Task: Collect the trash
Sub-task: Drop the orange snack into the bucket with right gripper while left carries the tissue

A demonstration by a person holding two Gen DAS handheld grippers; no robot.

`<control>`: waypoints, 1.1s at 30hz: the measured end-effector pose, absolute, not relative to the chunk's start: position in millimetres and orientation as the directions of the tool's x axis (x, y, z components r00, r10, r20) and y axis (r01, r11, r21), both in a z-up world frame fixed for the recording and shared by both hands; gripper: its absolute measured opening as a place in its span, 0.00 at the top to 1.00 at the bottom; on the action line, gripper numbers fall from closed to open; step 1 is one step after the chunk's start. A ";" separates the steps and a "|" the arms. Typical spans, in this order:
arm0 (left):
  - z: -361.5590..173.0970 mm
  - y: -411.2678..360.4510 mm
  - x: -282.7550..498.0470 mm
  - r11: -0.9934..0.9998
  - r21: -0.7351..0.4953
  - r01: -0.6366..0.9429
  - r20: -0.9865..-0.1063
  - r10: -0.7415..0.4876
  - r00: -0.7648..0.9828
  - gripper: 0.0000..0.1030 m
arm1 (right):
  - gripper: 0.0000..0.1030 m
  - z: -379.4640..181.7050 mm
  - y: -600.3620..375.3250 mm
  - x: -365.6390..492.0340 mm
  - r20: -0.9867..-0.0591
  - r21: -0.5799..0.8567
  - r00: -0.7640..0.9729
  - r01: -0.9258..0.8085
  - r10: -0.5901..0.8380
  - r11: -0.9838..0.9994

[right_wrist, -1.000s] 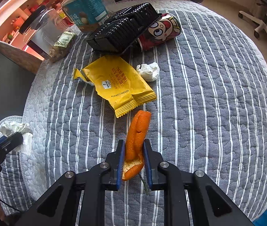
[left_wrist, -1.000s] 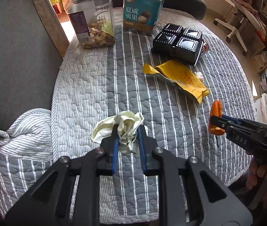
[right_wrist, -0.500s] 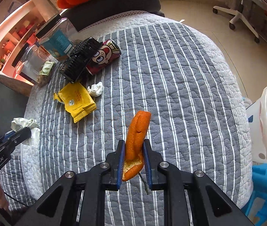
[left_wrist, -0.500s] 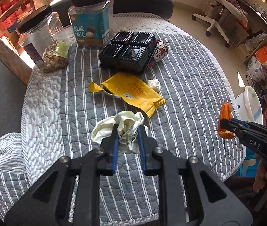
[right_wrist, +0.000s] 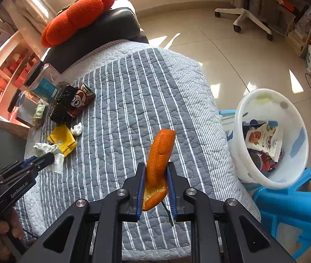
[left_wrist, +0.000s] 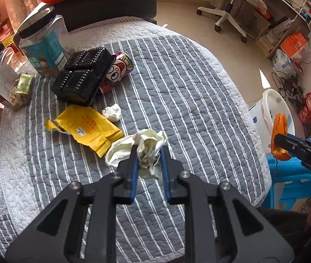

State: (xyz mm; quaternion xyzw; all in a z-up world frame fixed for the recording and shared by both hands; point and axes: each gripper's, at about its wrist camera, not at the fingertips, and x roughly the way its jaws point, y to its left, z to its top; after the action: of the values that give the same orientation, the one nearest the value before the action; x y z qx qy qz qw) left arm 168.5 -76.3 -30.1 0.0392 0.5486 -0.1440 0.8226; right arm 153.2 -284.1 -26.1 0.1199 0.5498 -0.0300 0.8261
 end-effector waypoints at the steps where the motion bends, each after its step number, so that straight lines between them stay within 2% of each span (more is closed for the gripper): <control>1: -30.1 -83.1 168.8 0.953 -0.095 0.288 -0.913 -0.199 0.356 0.80 | 0.81 -24.6 -291.2 150.7 -0.915 0.164 0.396 0.189 0.078 0.968; 17: -30.0 -177.4 165.9 0.911 -0.128 0.392 -0.897 -0.275 0.346 0.80 | 0.81 -19.7 -415.0 112.4 -0.917 0.152 0.399 0.378 -0.013 0.913; 30: -36.3 -228.7 169.2 0.887 -0.168 0.430 -0.881 -0.331 0.337 0.80 | 0.81 -27.1 -463.2 118.0 -0.915 0.158 0.398 0.488 -0.058 0.859; 33: -36.4 -242.0 169.4 0.875 -0.181 0.448 -0.879 -0.349 0.327 0.80 | 0.77 -31.3 -473.5 118.3 -0.916 0.164 0.397 0.512 -0.063 0.843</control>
State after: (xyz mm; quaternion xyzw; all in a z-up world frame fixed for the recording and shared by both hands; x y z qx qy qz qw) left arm 169.4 -242.0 -36.4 0.0473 0.5260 -0.2450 0.8131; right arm 118.3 -473.5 -31.3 0.2161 0.5195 -0.1779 0.8073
